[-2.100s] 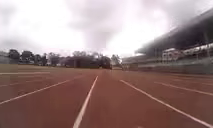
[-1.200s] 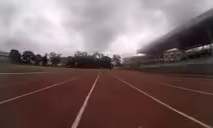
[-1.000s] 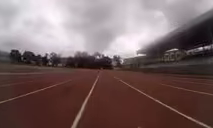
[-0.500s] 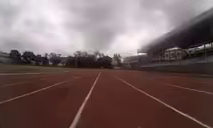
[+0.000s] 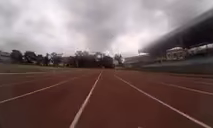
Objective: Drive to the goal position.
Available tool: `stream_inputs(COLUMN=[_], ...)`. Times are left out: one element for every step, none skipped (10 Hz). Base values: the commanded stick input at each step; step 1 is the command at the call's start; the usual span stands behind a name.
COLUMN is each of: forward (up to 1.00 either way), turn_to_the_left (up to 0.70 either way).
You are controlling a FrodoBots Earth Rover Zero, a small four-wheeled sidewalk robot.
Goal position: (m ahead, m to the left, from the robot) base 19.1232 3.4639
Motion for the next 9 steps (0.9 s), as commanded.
stream_inputs(forward=[0.7, 0.7, 0.7, 0.7, 0.7, 0.7, 0.7, 0.7, 0.7], turn_to_the_left=[0.0, 0.0, 0.0, 0.0, 0.0, 0.0, 0.0, 0.0, 0.0])
